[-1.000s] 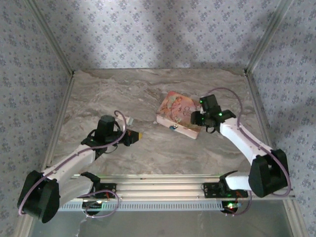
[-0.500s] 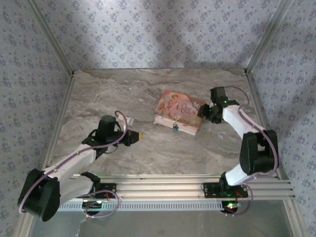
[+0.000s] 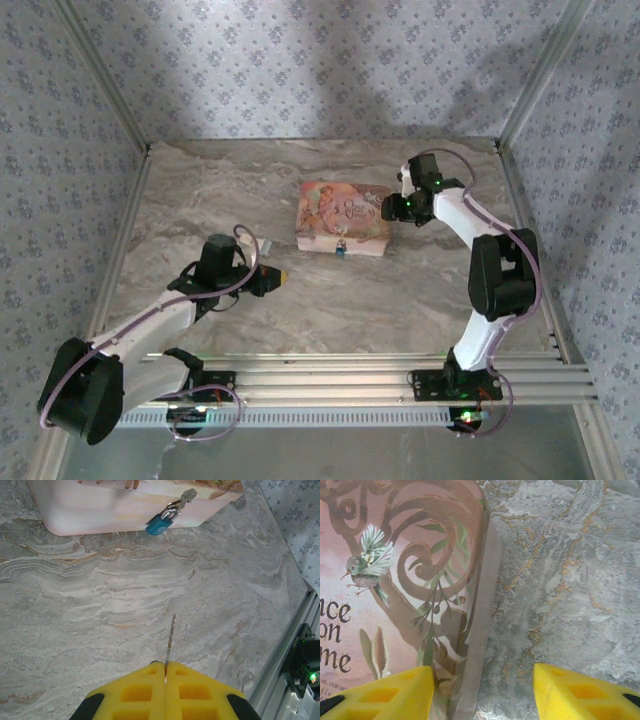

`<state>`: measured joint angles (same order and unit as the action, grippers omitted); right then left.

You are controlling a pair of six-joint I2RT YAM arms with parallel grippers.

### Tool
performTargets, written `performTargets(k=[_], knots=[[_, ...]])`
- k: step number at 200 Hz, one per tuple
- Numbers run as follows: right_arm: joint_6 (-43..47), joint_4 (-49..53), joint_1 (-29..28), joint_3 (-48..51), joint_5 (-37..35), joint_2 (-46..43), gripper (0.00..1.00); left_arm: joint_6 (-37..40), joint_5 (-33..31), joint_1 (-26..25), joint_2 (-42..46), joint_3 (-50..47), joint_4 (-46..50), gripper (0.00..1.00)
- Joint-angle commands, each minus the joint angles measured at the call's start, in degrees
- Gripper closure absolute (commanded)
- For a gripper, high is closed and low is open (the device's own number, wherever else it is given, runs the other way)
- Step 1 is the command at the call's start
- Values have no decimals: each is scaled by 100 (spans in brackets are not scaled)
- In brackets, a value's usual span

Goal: Unlock a padlock with a key

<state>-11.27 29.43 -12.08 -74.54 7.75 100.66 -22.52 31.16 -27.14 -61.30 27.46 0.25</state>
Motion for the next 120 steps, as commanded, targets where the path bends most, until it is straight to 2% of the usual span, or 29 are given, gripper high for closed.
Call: performTargets(k=[1, 32, 58, 91, 120], knots=[[-493, 347, -250, 78, -1177, -800, 43, 10, -57, -37, -5, 285, 36, 100], [-1397, 697, -840, 319, -2371, -1596, 42, 24, -99, -59, 42, 285, 16, 100], [-2052, 292, -1972, 986, -3122, -2109, 41, 55, -60, -68, 49, 209, -104, 100], [-2959, -264, -3179, 1411, -3167, -1792, 41, 11, 244, -72, -34, 12, -547, 100], [-3451, -646, -3658, 1386, -2998, -1143, 41, -58, 718, -79, -93, -159, -1039, 100]])
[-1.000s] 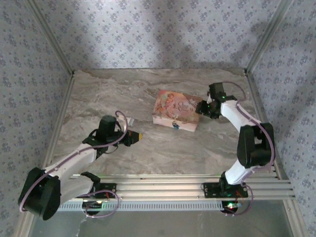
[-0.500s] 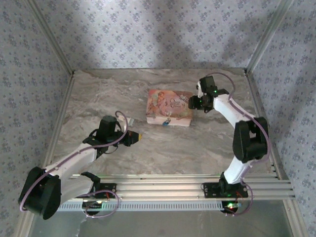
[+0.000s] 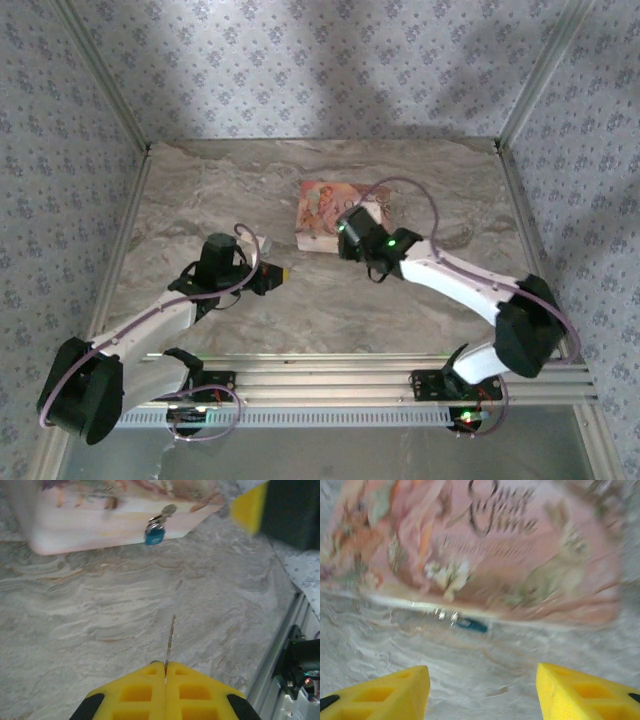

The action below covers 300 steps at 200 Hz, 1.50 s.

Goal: Unlock a padlock with a key

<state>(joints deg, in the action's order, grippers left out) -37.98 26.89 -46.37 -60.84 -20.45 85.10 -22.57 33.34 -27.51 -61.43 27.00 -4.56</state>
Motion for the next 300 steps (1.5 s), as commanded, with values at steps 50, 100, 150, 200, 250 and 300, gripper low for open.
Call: performTargets(k=[50, 100, 150, 200, 250, 300], knots=[[-1129, -1060, -476, -140, -469, 1224, 51, -225, 459, -35, -18, -290, -689, 100], [-1373, -966, -505, -367, -1232, 1825, 51, -550, 446, -37, 123, -422, -944, 100], [-1567, -908, -443, -438, -1461, 2154, 51, -492, 313, -36, 579, -641, -747, 100], [-1468, -997, -270, -624, -1499, 2418, 51, -301, 270, -35, 950, -764, -362, 100], [-1295, -1039, -146, -701, -1478, 2485, 53, -336, 155, -35, 1176, -879, -336, 100], [-1152, -1125, -70, -701, -1474, 2507, 59, -310, 124, -35, 1212, -919, -283, 100]])
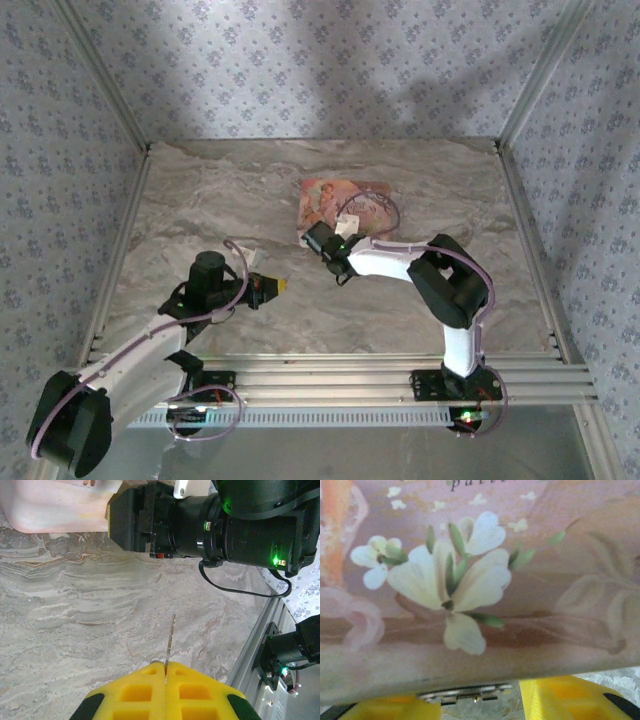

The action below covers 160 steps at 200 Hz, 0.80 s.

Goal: Unlock a padlock with a key

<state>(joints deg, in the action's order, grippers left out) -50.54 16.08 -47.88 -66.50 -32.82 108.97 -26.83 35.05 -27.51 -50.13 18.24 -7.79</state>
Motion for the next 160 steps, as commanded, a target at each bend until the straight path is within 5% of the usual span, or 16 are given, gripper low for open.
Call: performTargets(k=[1, 160], knots=[[105, -43, 79, -135, -235, 118, 59, 117, -48, -35, 82, -41, 41, 100], [905, -186, 235, -232, 1067, -223, 96, 152, -156, -35, 134, -122, 52, 100]])
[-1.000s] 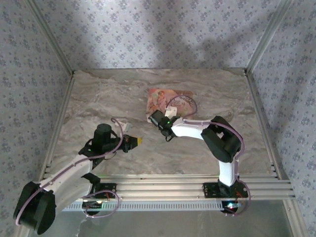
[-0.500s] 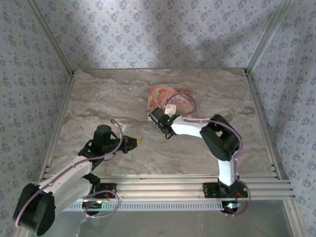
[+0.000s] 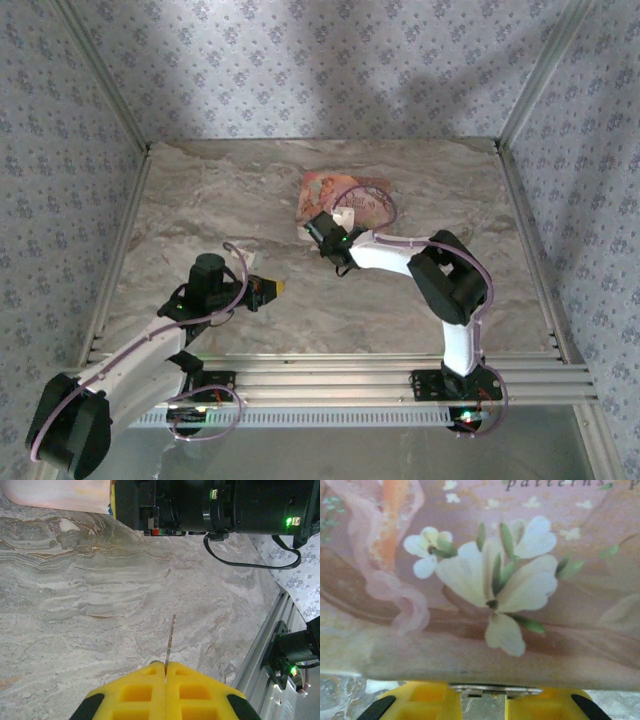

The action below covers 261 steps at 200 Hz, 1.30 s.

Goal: Unlock a padlock with a key

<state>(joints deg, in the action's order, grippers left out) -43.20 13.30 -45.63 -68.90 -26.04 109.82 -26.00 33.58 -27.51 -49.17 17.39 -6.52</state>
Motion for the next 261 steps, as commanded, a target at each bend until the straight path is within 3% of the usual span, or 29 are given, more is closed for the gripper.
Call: performTargets(k=[1, 47, 97, 127, 216, 261], knots=[[180, 93, 10, 9, 398, -314, 96, 69, -10, -35, 43, -35, -76, 100], [301, 377, 35, 267, 983, -716, 100, 43, -2, -44, 144, -76, -108, 100], [481, 636, 273, 228, 2885, -894, 100, 362, -88, -268, 157, -626, -1419, 100], [483, 1093, 362, 105, 3540, -933, 100, 786, -343, -493, 65, -609, -1632, 100], [204, 1342, 642, -31, 4329, -1642, 100, 566, 181, -611, -2110, -108, -3330, 100], [-54, 1321, 809, 9, 4770, -1786, 100, 509, 219, -608, -2694, 58, -3935, 100]])
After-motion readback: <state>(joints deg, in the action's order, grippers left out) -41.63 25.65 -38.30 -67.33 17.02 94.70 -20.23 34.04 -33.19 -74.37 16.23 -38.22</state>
